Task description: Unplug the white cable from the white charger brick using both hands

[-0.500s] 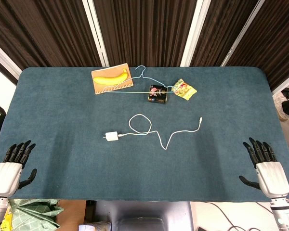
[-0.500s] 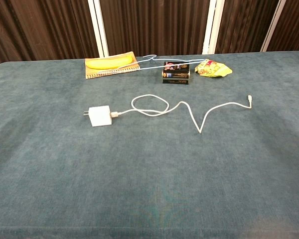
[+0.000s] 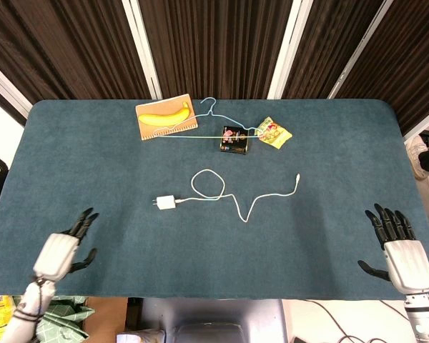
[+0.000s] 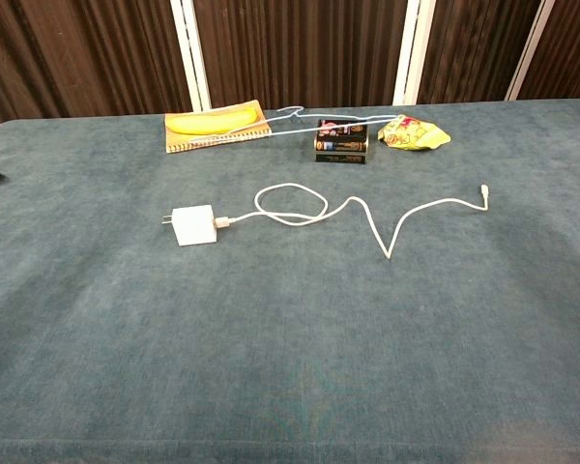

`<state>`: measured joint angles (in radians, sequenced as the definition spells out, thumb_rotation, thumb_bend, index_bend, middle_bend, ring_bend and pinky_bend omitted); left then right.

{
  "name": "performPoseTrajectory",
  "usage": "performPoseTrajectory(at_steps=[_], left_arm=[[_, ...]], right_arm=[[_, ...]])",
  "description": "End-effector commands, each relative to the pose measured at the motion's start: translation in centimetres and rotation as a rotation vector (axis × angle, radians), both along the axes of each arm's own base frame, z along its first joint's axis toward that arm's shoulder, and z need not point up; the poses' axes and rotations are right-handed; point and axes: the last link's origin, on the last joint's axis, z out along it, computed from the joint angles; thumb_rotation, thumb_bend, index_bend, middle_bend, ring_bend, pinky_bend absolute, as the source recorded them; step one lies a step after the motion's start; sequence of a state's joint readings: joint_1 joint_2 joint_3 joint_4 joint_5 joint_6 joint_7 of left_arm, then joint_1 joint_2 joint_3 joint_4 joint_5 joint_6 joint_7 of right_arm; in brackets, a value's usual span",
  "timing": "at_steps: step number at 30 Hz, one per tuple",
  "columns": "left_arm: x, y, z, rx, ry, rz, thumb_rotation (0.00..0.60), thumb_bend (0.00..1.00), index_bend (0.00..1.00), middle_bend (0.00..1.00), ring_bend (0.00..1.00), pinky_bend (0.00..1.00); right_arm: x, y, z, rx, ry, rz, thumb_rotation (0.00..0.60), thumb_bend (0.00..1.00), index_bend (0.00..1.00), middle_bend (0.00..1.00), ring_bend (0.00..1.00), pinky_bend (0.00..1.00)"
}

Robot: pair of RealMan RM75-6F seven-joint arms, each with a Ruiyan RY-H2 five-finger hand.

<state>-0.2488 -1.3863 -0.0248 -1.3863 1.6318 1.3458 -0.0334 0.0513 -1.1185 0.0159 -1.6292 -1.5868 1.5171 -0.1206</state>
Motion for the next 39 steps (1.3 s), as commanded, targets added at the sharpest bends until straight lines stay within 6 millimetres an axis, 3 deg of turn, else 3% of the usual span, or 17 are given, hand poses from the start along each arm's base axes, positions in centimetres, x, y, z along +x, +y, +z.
performPoseTrajectory(at_steps=[1, 5, 8, 16, 23, 33, 39], left_arm=[[2.8, 4.7, -6.1, -0.070, -0.005, -0.026, 0.600, 0.40, 0.06, 0.02, 0.74, 0.97], [5.4, 6.9, -9.3, -0.075, -0.024, -0.007, 0.600, 0.40, 0.11, 0.05, 0.84, 1.00], [6.9, 8.4, -10.7, -0.075, 0.010, -0.003, 0.600, 0.40, 0.12, 0.05, 0.85, 1.00], [9.8, 11.3, -12.2, -0.007, 0.031, 0.006, 0.600, 0.40, 0.14, 0.11, 0.88, 1.00], [10.8, 12.0, -13.1, -0.038, 0.048, 0.054, 0.600, 0.39, 0.23, 0.25, 0.91, 1.00], [12.7, 12.2, -14.4, -0.027, 0.064, 0.059, 0.600, 0.39, 0.25, 0.27, 0.93, 1.00], [12.8, 13.1, -15.0, 0.017, 0.090, 0.073, 0.600, 0.40, 0.36, 0.35, 0.97, 1.00]], right_arm=[[-0.1, -0.2, -0.1, 0.002, 0.007, -0.007, 0.600, 0.15, 0.00, 0.00, 0.00, 0.00], [-0.1, -0.4, -0.5, 0.008, 0.019, -0.017, 0.600, 0.15, 0.00, 0.00, 0.00, 0.00], [-0.2, -0.4, -0.7, 0.015, 0.028, -0.023, 0.600, 0.15, 0.00, 0.00, 0.00, 0.00], [-0.3, -0.4, -0.8, 0.016, 0.041, -0.043, 0.600, 0.15, 0.00, 0.00, 0.00, 0.00], [-0.5, -0.5, -0.7, 0.012, 0.042, -0.056, 0.600, 0.15, 0.00, 0.00, 0.00, 0.00], [-0.4, -0.4, -0.7, 0.030, 0.039, -0.059, 0.600, 0.15, 0.00, 0.00, 0.00, 0.00], [-0.4, -0.3, -0.4, 0.033, 0.031, -0.057, 0.600, 0.15, 0.00, 0.00, 0.00, 0.00]])
